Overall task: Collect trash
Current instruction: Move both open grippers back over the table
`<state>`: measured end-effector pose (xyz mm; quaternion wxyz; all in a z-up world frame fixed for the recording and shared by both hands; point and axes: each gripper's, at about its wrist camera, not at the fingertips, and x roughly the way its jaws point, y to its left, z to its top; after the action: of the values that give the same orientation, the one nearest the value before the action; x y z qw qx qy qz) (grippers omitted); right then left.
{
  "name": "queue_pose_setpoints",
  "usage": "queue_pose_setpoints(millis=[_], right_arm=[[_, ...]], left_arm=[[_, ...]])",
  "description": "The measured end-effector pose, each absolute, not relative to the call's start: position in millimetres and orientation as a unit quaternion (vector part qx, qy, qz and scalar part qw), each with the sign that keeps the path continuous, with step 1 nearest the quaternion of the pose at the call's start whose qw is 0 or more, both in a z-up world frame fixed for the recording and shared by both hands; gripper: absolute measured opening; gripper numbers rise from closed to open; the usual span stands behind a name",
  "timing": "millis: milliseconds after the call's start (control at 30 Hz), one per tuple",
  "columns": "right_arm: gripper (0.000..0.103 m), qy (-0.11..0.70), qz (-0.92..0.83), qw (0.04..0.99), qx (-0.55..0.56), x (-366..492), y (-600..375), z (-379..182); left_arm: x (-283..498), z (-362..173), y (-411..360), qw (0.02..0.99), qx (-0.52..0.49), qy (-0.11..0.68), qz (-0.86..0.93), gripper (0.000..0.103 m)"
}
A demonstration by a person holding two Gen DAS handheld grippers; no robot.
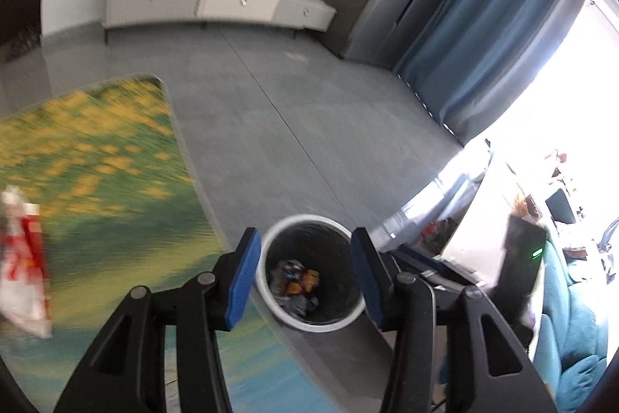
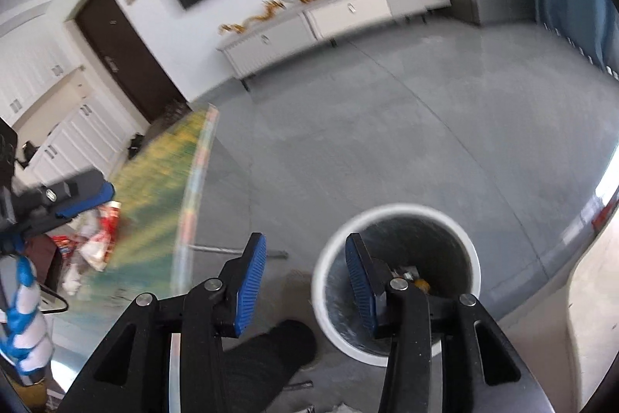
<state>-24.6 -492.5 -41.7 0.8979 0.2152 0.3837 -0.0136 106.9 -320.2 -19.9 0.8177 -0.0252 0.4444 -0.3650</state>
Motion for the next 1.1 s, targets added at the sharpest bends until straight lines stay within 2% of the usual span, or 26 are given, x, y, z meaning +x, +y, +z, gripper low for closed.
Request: queue_pose_setpoints(millis=[300,500,767,1100], right_arm=[[0.04,0.294,0.052,0.94,0.164,-30.5,-418.1,65.3],[0.04,0.285,0.103,0.944,0.128,-15.4,-351.7,94.8],[0.04,0.318,0.159,0.929,0.099,22.7,-273.4,83.8],[0.04,0.414,0.249,0.875,0.044,73.4,-168.9,34.6]], left_arm=[[86.7,30.7,-185.8,0.872,-0.034,0.373,-0.316,0.046],[81.6,30.6,-82.4,0.897,-0.041,0.356,-0.259,0.046],[83.2,-20.1,20.0,0.898,-0.045,0.392,-0.197,0.046],[95.8,-69.3,38.4,0.87,-0.024,0.446,-0.208,0.046]])
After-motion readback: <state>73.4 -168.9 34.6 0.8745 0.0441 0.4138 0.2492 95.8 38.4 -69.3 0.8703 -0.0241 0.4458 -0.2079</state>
